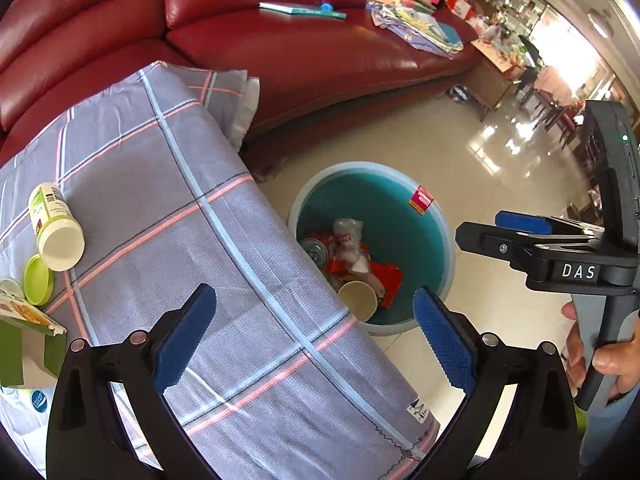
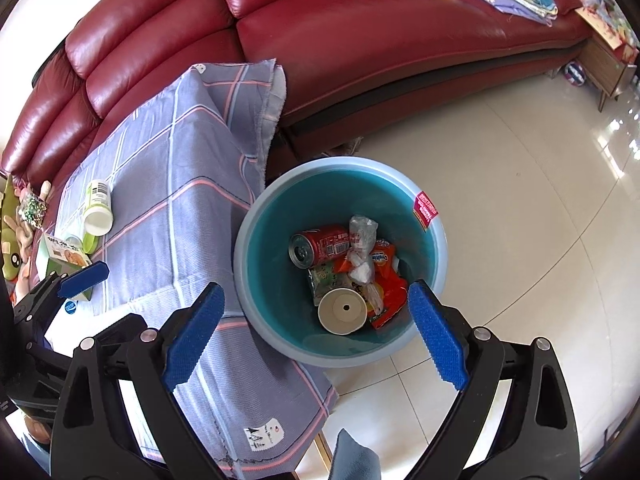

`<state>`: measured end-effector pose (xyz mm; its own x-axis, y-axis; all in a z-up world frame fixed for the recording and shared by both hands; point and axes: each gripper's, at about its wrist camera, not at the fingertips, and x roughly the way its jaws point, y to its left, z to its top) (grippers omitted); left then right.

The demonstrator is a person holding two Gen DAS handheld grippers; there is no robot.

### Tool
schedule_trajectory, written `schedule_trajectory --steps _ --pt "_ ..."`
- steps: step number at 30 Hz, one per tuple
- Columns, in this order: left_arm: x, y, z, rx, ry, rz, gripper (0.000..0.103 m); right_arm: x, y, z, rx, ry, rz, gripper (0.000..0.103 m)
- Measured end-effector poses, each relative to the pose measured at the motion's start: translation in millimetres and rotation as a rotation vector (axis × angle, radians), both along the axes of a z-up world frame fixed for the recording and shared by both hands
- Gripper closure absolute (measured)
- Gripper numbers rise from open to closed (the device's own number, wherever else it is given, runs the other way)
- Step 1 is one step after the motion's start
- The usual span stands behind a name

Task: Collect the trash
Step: 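Carry the can and plastic bag over the teal bin and open both tools, then move both tools back over the table toward the bottle and green box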

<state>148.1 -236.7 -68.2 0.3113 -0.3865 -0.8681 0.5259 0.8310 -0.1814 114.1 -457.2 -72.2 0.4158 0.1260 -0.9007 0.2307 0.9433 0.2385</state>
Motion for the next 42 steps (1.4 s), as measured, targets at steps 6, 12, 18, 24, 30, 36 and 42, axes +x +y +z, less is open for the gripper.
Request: schedule_trajectory --steps 6,12,18,24,30,36,42 --pt "-9.3 28.3 9.5 -0.018 -0.006 0.040 0.004 -6.5 21.7 13.2 -0.019 -0.012 0.024 0.014" --pt "-22.4 71.0 14.2 -0.047 0.012 0.088 0.004 -7.0 56.1 22.8 -0.037 -0.014 0.074 0.014" --pt "-39.5 128.5 16.7 -0.035 -0.001 0.189 0.004 -1.7 106.1 30.5 -0.054 -0.018 0.173 0.014" --pt "-51.6 197.3 16.3 -0.032 0.010 0.330 0.004 10.6 166.4 36.8 -0.071 -0.018 0.286 0.014" --pt "-56.2 269.3 9.6 -0.046 0.029 0.465 0.004 31.6 239.9 44.2 -0.106 -0.016 0.431 0.014" --pt "-55.5 325.9 2.5 -0.042 0.036 0.572 0.004 55.9 316.8 44.5 -0.141 -0.002 0.579 0.014" --pt "-50.2 363.5 -2.8 -0.044 0.046 0.642 0.004 78.6 374.8 47.1 -0.185 0.006 0.679 0.014"
